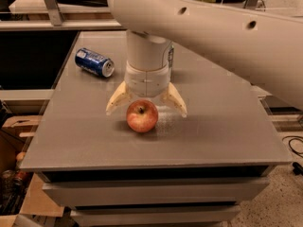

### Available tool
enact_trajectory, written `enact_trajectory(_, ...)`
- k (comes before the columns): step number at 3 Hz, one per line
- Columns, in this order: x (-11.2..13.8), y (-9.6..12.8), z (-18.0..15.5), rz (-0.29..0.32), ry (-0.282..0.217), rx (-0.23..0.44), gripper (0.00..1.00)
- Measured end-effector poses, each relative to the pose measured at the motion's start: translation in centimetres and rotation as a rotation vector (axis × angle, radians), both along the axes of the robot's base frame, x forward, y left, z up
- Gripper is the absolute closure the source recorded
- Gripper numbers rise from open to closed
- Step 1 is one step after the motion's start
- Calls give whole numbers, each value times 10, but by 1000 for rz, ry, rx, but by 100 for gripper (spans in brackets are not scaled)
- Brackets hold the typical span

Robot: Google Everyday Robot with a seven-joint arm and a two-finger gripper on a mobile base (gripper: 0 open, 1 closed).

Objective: Pick apple

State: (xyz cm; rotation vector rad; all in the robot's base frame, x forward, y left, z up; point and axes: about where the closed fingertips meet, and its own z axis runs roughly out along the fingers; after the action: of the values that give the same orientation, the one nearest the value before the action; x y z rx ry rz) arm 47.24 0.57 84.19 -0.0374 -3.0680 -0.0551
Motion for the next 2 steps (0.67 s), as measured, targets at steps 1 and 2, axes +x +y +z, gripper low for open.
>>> enact_trajectory(1, -8, -5, -4, -13, 12, -2, 15)
enact_trajectory(2, -12, -7, -7, -17, 21, -2, 37)
